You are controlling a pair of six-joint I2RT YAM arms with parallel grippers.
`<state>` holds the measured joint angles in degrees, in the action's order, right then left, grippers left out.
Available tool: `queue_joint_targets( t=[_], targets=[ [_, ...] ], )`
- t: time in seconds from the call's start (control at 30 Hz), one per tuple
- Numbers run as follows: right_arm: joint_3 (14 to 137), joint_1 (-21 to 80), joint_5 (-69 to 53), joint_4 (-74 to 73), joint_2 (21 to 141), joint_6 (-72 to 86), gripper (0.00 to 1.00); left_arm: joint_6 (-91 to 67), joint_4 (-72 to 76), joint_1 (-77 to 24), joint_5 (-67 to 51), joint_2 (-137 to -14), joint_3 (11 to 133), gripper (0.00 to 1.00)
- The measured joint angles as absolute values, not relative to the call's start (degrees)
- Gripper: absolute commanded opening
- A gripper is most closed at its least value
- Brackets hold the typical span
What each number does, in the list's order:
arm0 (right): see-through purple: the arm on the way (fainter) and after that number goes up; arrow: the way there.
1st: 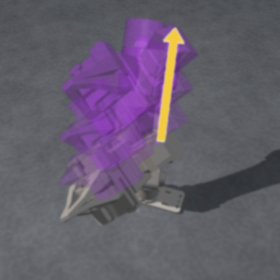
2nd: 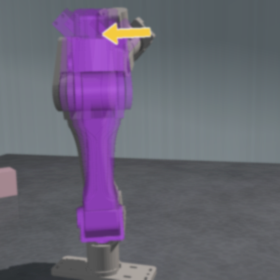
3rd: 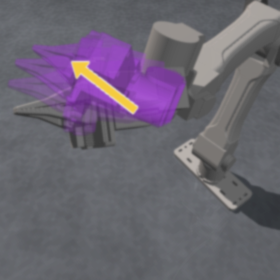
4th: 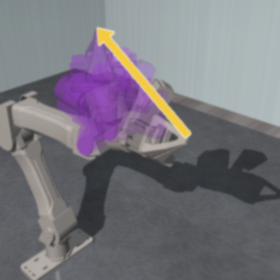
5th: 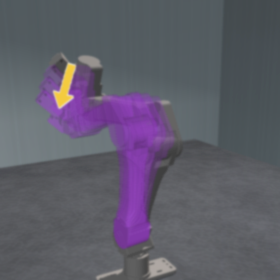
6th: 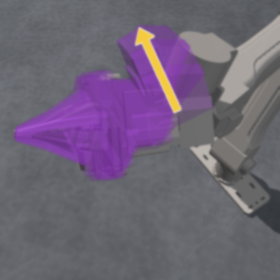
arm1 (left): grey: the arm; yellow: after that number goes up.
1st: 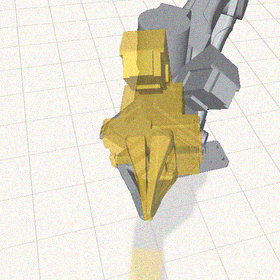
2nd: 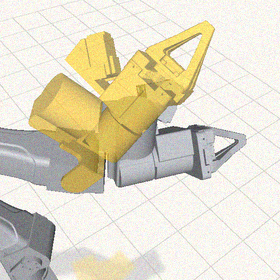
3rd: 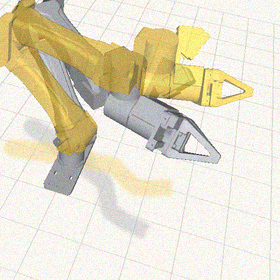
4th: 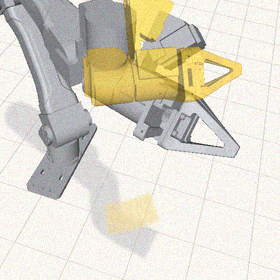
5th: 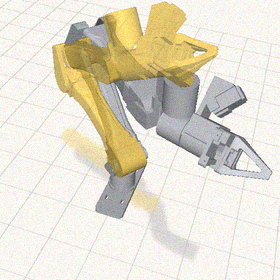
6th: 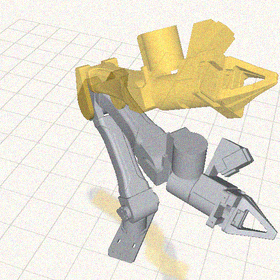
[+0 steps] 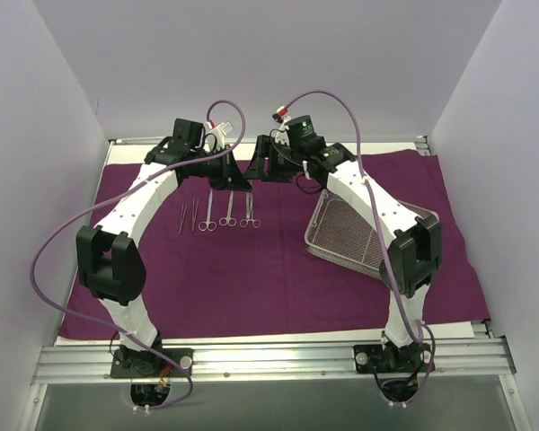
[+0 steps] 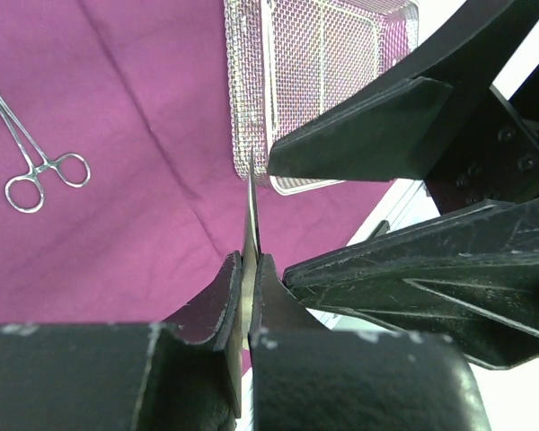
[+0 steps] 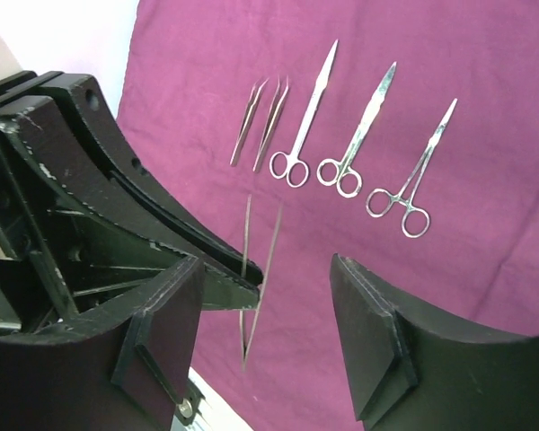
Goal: Open and lay out the surgical kit
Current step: Place the medical item in the surgical kit.
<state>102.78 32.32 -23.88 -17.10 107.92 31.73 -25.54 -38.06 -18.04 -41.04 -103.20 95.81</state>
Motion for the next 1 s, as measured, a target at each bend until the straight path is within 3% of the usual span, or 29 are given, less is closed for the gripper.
queue_joint_targets(
  t=[0.4, 1.0],
  targets=[
    [104.4, 32.6, -24.2, -16.9, 109.1, 32.5, 0.46, -26.0, -36.9, -18.1, -39.9, -103.2, 95.8, 0.02],
    [105.0, 32.6, -22.9, -16.7, 110.6, 33.0, 0.42, -26.9, -35.0, -18.7, -41.0, -103.1, 93.7, 0.02]
  ],
)
